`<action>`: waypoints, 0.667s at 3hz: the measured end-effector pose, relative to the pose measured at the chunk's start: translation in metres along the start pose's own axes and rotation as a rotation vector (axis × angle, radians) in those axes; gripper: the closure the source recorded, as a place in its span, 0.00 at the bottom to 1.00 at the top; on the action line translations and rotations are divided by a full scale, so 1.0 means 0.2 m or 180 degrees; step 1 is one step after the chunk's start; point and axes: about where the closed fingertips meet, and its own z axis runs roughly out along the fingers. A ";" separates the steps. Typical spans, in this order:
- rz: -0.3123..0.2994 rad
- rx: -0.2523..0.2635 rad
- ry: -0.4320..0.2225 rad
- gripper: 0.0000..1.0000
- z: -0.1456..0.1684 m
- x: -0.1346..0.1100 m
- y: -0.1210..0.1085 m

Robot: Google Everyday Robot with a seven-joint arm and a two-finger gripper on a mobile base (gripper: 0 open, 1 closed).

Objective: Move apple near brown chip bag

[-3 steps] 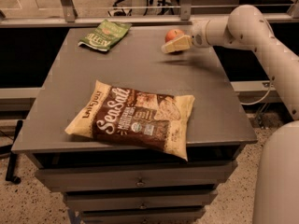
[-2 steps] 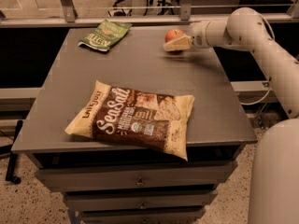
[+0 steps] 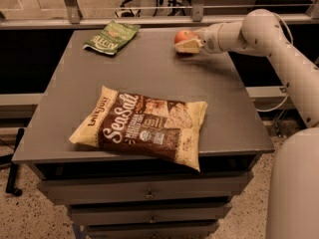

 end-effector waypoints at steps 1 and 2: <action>-0.0002 -0.0272 -0.0105 0.94 -0.08 -0.07 0.19; -0.0131 -0.0558 -0.0219 1.00 -0.23 -0.16 0.42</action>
Offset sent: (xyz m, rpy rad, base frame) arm -0.1323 0.0475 0.0626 0.0675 -0.0387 0.2636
